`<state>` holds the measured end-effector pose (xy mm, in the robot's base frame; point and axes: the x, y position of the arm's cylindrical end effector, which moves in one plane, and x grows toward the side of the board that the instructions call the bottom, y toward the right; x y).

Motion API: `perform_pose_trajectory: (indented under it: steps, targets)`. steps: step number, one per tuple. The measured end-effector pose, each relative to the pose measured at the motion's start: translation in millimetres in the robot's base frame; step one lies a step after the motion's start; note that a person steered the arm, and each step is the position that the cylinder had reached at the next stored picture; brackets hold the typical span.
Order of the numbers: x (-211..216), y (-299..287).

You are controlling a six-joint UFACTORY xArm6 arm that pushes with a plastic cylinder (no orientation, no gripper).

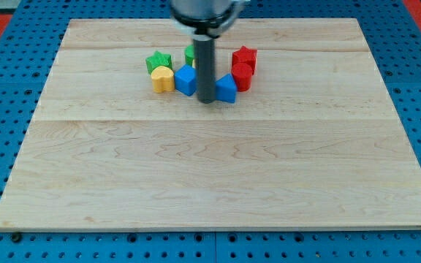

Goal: Move the blue triangle into the red blocks

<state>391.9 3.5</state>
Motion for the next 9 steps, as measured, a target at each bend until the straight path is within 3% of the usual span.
perform_pose_trajectory:
  steps: [4,5,9]
  targets:
    - [-57,24]
    - [-96,22]
    - [-148,35]
